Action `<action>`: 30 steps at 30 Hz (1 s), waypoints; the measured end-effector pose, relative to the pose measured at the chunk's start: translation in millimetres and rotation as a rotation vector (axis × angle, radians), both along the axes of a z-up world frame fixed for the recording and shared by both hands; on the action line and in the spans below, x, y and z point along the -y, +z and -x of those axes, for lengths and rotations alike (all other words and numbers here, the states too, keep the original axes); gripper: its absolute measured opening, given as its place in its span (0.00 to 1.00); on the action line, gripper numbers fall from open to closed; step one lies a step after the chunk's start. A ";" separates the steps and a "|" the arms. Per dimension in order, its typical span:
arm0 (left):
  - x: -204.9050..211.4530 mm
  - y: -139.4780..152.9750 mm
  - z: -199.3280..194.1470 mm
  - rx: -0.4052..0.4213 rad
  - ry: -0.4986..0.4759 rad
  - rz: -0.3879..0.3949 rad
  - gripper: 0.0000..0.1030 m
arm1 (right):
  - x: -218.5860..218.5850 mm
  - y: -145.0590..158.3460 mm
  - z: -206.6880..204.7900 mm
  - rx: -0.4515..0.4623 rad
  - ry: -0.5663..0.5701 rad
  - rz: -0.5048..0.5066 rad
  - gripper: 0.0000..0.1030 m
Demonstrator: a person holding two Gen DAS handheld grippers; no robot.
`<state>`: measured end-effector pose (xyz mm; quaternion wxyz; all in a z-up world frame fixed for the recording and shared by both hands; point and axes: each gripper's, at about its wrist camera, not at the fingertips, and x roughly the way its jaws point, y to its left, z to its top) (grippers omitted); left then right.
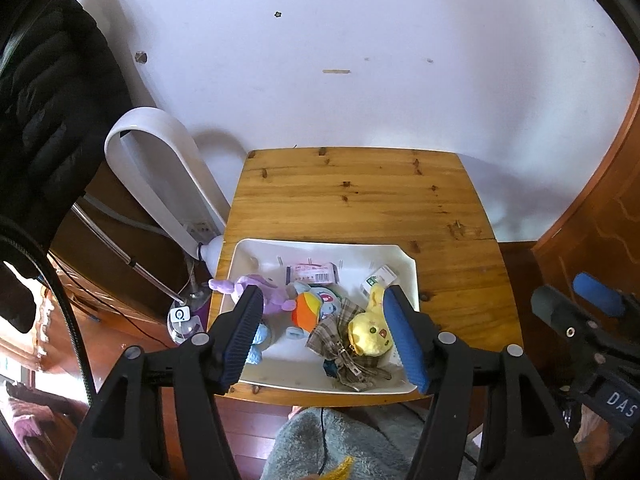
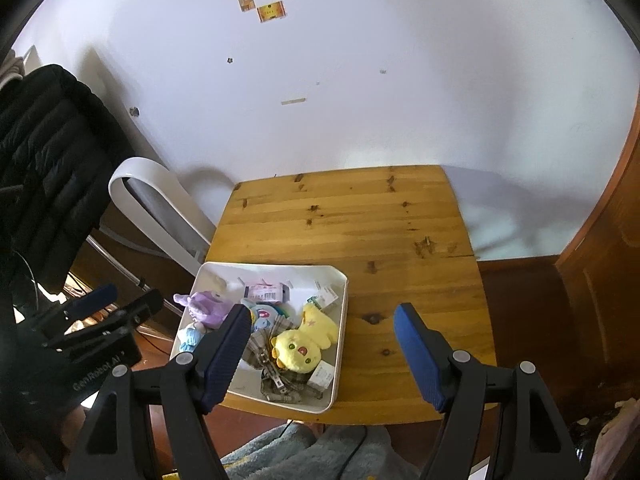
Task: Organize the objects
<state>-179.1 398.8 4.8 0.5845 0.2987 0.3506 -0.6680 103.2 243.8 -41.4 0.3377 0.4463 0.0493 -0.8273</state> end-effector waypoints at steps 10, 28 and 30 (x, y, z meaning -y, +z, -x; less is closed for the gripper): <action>-1.8 -2.3 6.6 0.012 0.000 -0.006 0.65 | -2.5 -0.1 3.4 -0.011 -0.006 -0.003 0.77; -1.2 -2.3 7.9 0.014 0.008 -0.005 0.65 | -5.1 -1.4 5.4 -0.007 -0.011 0.000 0.77; -1.7 -2.8 8.1 0.013 0.006 -0.006 0.65 | -5.3 -1.7 5.6 -0.005 -0.011 0.000 0.77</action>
